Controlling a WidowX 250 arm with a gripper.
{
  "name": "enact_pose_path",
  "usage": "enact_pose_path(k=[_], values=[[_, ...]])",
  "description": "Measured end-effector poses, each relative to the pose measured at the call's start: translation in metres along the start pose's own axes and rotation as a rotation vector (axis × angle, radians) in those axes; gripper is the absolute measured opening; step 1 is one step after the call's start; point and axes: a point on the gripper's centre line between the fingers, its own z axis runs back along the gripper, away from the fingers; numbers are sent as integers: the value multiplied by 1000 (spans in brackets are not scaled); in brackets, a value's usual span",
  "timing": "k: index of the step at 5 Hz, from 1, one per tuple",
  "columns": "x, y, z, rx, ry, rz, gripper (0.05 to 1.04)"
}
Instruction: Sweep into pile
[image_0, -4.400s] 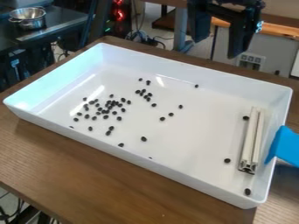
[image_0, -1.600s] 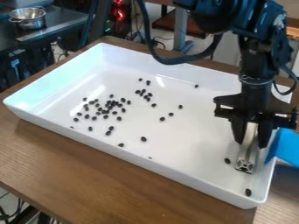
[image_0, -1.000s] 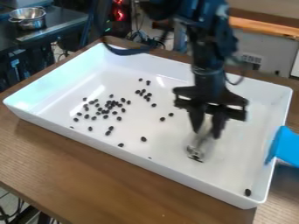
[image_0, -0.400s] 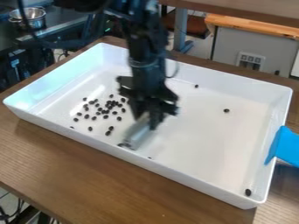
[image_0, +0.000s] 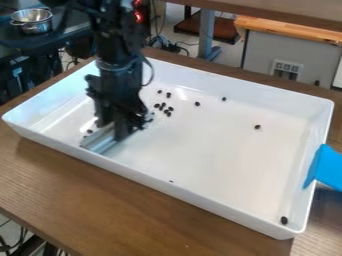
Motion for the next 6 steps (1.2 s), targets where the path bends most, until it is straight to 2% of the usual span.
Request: enact_pose_path(k=[1, 3, 4, 5, 6], values=[[-8, 10, 1, 0, -9, -28, 366], [-6, 26, 0, 15, -64, -29, 366], [3, -1, 34, -151, -240, -119, 366], [15, -30, 68, -322, -277, -95, 366], [33, -72, 92, -378, -288, -39, 366]])
